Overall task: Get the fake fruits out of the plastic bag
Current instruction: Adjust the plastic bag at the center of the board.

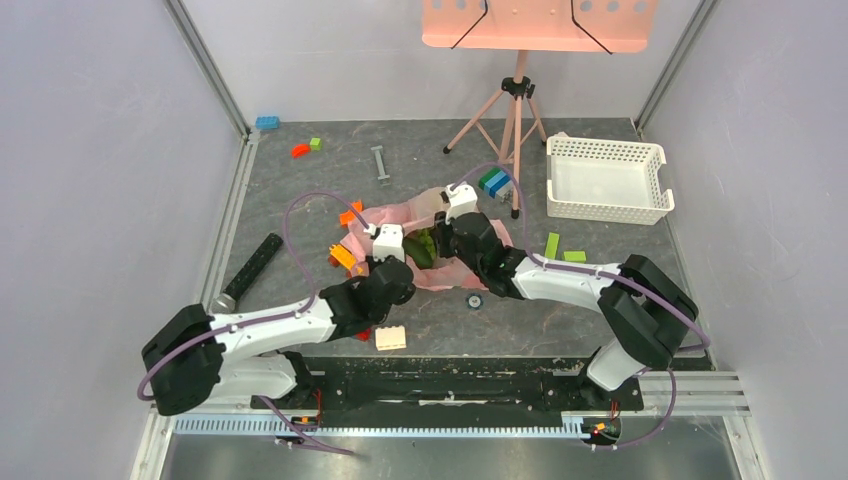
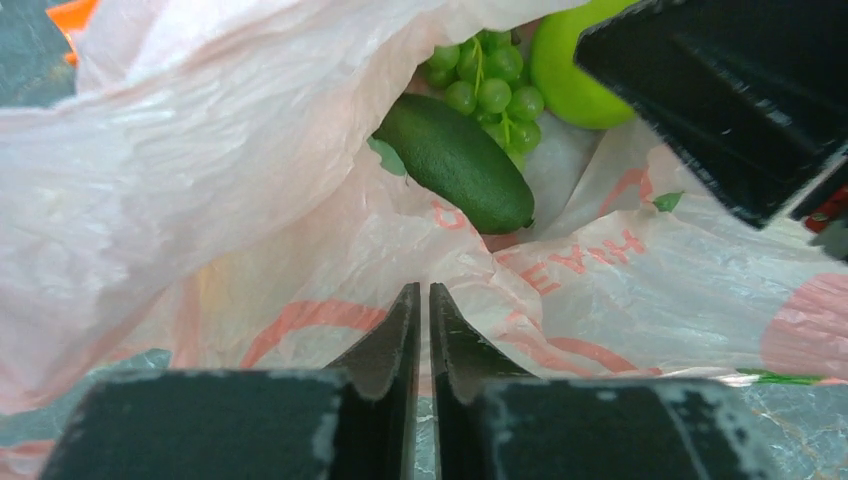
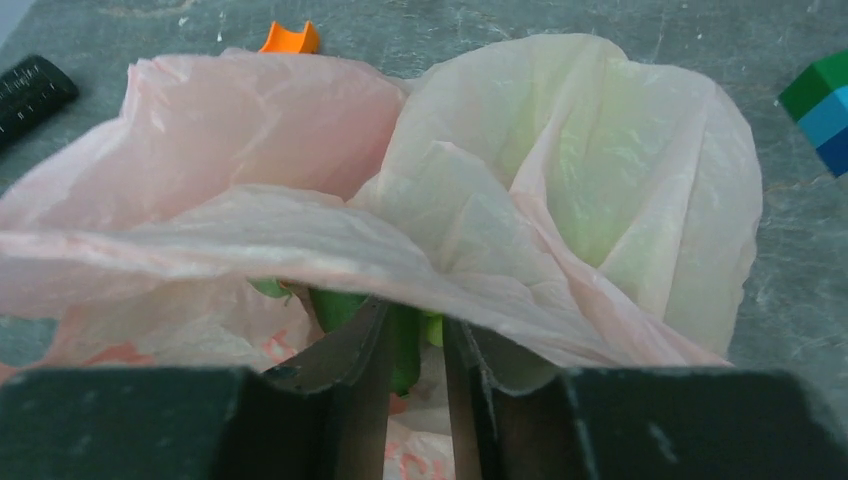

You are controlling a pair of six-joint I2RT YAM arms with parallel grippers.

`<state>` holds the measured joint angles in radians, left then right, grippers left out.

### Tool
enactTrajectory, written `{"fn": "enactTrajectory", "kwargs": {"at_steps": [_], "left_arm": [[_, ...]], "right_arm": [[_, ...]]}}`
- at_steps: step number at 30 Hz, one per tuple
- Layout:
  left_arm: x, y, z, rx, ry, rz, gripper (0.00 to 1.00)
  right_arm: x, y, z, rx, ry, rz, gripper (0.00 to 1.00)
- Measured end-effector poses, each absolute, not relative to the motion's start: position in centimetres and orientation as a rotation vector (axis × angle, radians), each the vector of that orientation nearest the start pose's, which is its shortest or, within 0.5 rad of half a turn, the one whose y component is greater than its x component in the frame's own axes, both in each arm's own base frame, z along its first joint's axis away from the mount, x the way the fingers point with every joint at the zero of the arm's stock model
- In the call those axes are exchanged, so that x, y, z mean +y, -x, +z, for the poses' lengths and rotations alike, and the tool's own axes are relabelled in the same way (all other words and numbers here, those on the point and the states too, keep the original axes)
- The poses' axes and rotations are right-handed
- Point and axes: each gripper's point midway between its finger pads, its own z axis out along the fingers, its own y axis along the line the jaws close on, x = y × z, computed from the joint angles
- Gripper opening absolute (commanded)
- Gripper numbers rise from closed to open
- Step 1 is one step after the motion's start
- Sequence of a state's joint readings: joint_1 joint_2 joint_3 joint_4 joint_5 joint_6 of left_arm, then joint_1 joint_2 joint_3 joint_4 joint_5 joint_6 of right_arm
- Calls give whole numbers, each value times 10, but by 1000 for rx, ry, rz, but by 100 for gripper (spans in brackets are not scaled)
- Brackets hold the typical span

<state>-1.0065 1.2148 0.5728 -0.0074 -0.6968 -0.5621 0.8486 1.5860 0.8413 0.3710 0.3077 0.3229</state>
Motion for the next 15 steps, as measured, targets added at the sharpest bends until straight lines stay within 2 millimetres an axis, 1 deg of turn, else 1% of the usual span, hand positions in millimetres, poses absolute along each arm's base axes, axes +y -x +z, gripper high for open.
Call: {"fn": "enactTrajectory", "kwargs": {"at_steps": [1, 3, 6, 7, 9, 11, 12, 13, 15], "left_arm": [[-216, -250, 103, 2050, -90, -195, 24], [-216, -250, 113, 2034, -89, -209, 29], [-220, -251, 128, 2016, -92, -253, 38], [-221, -251, 131, 2012, -92, -266, 41], [-224, -251, 138, 2007, -97, -302, 52], [-225, -251, 142, 2004, -103, -328, 57], [-225, -251, 144, 2002, -106, -340, 59], [-225, -251, 146, 2000, -110, -346, 59], [-225, -251, 149, 1996, -113, -358, 58]], "right_arm": [[317, -334, 129, 1929, 325, 476, 38], [319, -332, 129, 1923, 369, 475, 49], [321, -330, 127, 1916, 419, 475, 61], [321, -329, 127, 1913, 431, 478, 64], [321, -328, 125, 1908, 451, 484, 65], [320, -327, 121, 1906, 460, 493, 62], [319, -326, 119, 1908, 463, 500, 55], [317, -326, 117, 1911, 463, 504, 46], [315, -328, 116, 1914, 461, 523, 33]]}}
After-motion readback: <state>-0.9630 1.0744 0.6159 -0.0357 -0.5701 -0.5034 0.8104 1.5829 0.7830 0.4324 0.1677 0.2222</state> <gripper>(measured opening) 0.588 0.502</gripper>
